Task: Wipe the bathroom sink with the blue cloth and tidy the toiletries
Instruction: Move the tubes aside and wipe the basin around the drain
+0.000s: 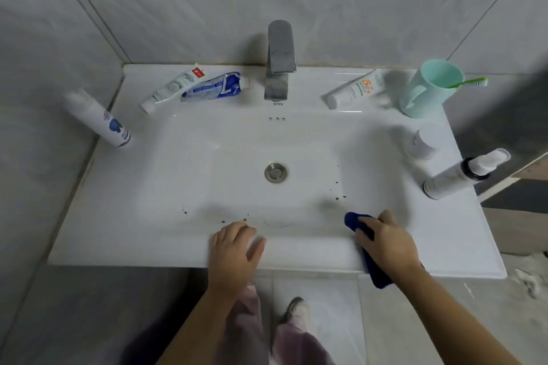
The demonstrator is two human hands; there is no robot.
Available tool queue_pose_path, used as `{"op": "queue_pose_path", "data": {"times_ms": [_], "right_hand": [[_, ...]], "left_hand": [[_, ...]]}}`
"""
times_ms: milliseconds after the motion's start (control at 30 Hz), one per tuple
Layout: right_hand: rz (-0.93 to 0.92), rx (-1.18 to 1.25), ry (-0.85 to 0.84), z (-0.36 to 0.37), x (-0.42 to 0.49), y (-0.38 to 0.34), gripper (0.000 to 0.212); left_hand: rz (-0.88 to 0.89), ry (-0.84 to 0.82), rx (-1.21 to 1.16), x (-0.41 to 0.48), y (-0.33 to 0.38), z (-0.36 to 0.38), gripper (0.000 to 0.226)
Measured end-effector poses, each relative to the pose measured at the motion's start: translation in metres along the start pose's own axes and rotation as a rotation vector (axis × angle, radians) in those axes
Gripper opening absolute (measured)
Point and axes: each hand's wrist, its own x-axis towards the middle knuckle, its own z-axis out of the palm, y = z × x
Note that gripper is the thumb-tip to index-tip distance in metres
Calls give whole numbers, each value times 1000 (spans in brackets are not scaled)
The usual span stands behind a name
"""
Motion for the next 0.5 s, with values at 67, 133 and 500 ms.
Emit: {"op": "queue_pose_path", "data": {"times_ms": [67, 133, 500], "right_hand": [[19, -49, -133, 1, 22, -2, 29], [0, -98, -298, 3, 53, -8, 30], [-227, 139, -523, 23, 60, -65, 27]], "left_hand": [[10, 18, 7, 1, 0, 1, 32], [23, 23, 11, 2, 1, 0, 31], [24, -110, -51, 2, -6, -12, 48]]}}
